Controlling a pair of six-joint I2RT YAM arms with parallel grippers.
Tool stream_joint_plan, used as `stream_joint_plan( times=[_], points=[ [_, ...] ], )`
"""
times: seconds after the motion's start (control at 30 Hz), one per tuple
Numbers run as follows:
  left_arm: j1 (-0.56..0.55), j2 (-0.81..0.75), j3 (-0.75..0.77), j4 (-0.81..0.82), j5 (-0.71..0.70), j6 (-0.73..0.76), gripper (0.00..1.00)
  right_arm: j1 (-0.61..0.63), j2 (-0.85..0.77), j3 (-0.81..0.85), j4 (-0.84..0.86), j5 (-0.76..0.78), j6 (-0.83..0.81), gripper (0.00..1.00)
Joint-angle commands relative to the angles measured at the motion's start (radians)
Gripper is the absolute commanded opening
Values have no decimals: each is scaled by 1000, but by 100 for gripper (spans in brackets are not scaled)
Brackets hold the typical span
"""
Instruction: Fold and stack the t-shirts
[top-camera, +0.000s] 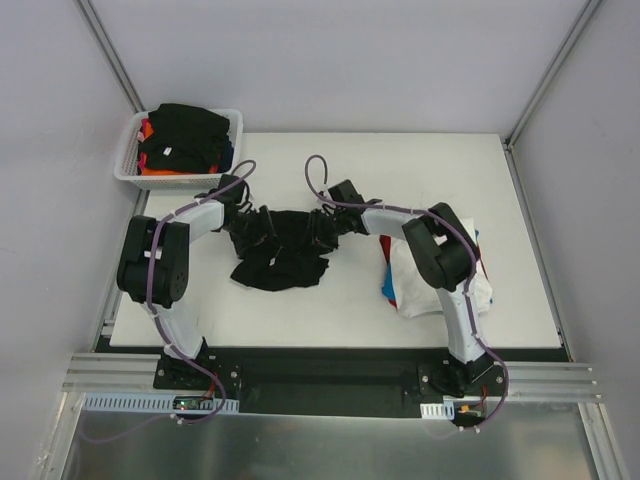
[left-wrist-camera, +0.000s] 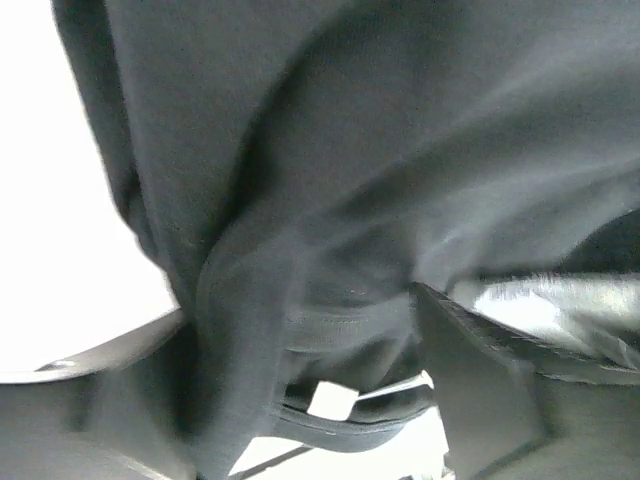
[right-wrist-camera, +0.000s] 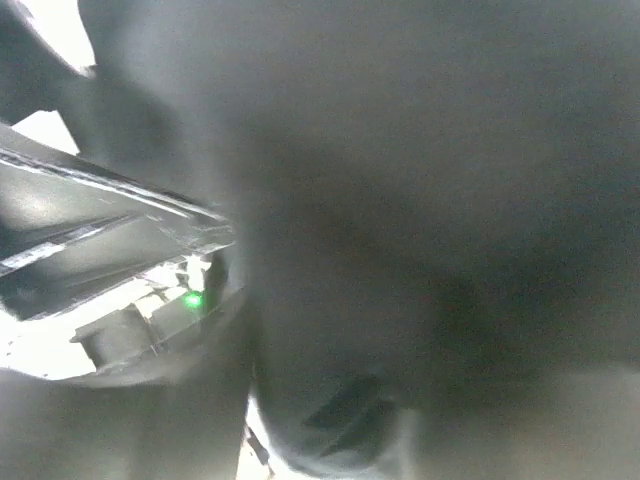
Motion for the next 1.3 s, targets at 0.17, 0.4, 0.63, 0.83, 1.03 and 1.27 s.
stream_joint_plan(
  times=[0.17,0.4,0.63,0.83,1.03,1.27],
  points=[
    [-10,75,-43,-5,-47,15,0,22,19,-47,-86,83,-32,1],
    [-28,-15,9,-45,-78,16,0,6,-87,-58,-153,127,-83,1],
    [-140,-68,110,-120,-96,0,0,-31,-211,-53,-245,169,-118,1],
    [-237,-85,127,-123,-96,-50,0,-47,-333,-89,-328,250,-146,1],
    [-301,-91,172,-140,-96,-66,0,-92,-459,-155,-386,271,-157,1],
    [-383,-88,224,-166,-116,-65,0,-149,-614,-262,-440,287,-160,1]
  ],
)
